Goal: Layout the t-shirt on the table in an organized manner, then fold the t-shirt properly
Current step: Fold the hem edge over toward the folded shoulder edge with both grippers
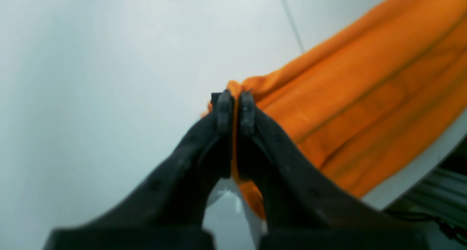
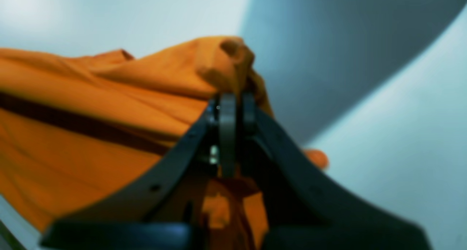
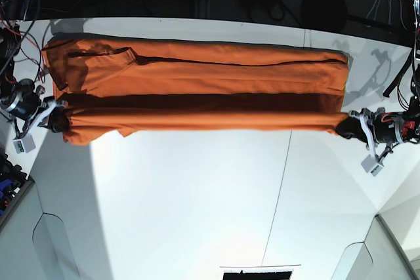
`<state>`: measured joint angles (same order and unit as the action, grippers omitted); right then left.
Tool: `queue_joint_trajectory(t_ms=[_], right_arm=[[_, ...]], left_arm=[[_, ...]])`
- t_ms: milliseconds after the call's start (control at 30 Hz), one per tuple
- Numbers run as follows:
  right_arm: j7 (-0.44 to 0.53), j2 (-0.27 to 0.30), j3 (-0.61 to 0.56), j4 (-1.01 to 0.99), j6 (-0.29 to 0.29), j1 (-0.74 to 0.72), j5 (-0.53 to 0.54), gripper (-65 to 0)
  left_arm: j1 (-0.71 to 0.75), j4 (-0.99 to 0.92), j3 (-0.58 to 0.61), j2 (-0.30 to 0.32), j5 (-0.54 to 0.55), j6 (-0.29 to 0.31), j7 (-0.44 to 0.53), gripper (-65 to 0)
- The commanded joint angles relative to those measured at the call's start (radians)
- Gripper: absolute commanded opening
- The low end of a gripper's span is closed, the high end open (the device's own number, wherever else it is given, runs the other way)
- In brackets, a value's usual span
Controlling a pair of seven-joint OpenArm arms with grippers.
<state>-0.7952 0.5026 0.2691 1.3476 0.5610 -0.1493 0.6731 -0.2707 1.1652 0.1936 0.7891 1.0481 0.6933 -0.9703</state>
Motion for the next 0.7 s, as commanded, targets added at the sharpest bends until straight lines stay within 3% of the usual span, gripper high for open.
queue_joint_trajectory(t_ms=[0,200,400,533,567,600,667], right_arm=[[0.016,0.024,0.008,0.037,0.005,0.001,0.016,-65.0],[0.01,0.023,0.01,0.145,0.004,0.102,0.016,-65.0],[0.005,0.023,0.01,0.169,0.004,0.18,0.016,-65.0],[-0.001,0.014,0.01,0.168,0.004,0.202,-0.015,-65.0],[-0.002,0.013,0.01,0.168,0.003,0.203,-0.023,-60.2],[-0.002,0.013,0.01,0.168,-0.002,0.203,-0.026,-50.1],[0.004,0.012,0.018,0.169,-0.007,0.202,-0.025,-35.9]], left_arm=[[-0.008,0.021,-0.011,0.031,0.022,0.005,-0.002,-65.0],[0.049,0.053,-0.011,0.04,0.106,0.005,-0.063,-65.0],[0.087,0.053,-0.011,0.039,0.123,0.005,-0.066,-65.0],[0.097,0.053,-0.01,0.039,0.123,0.005,-0.047,-46.9],[0.097,0.053,-0.011,0.039,0.123,0.005,-0.042,-43.1],[0.096,0.053,-0.011,0.039,0.123,0.005,-0.039,-40.4],[0.092,0.053,-0.011,0.039,0.123,0.005,-0.031,-39.2]])
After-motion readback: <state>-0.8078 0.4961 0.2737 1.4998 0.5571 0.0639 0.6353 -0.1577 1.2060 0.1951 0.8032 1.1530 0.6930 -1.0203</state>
